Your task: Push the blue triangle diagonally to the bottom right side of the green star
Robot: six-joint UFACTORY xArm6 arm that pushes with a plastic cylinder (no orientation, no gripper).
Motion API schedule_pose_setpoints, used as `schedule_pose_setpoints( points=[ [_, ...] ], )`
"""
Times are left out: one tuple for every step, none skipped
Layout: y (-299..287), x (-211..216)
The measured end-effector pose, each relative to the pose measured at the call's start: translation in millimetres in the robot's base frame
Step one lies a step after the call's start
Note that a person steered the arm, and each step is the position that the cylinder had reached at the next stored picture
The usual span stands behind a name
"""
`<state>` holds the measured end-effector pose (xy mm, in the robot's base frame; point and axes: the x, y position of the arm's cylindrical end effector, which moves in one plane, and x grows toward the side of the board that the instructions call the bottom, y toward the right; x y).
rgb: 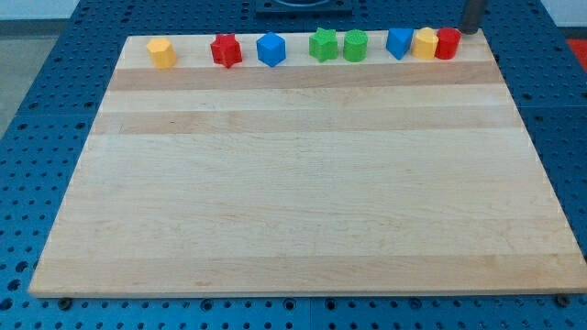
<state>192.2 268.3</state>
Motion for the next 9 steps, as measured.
schedule_pose_setpoints(
  points=[
    [-12, -1],
    [-15, -1],
    [-21, -1],
    [-34, -1],
    [-45, -1],
    [-52, 0],
    [-61, -1],
    [-70, 0],
    [-70, -1]
  ],
)
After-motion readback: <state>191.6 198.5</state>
